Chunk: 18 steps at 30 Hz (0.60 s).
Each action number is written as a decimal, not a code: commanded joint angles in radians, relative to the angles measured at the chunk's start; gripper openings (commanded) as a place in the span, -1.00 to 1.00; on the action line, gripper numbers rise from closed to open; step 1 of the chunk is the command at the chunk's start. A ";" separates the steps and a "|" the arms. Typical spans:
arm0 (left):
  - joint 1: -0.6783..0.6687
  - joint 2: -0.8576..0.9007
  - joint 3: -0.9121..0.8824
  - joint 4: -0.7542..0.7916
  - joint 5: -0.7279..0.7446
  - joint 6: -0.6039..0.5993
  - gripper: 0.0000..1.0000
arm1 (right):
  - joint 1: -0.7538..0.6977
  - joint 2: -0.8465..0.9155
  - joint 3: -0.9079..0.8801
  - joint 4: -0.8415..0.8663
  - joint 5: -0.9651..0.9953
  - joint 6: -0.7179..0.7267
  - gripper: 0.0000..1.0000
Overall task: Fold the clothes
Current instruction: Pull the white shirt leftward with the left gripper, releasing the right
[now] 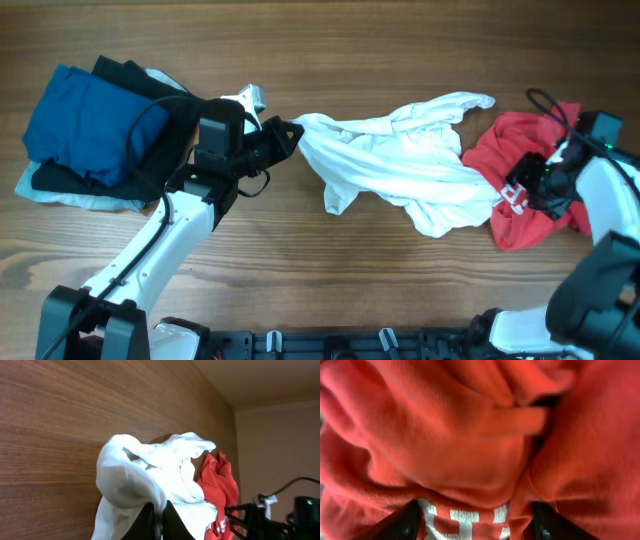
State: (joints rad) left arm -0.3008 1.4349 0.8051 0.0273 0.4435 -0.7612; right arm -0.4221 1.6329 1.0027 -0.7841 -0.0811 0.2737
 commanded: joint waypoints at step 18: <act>-0.040 -0.003 0.000 -0.163 -0.093 0.073 -0.92 | -0.095 -0.181 0.292 -0.238 0.234 0.062 -0.92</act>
State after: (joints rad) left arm -0.3069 1.4349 0.8055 -0.0505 0.4118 -0.7143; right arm -0.5182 1.4590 1.2888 -0.9966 0.0666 0.3134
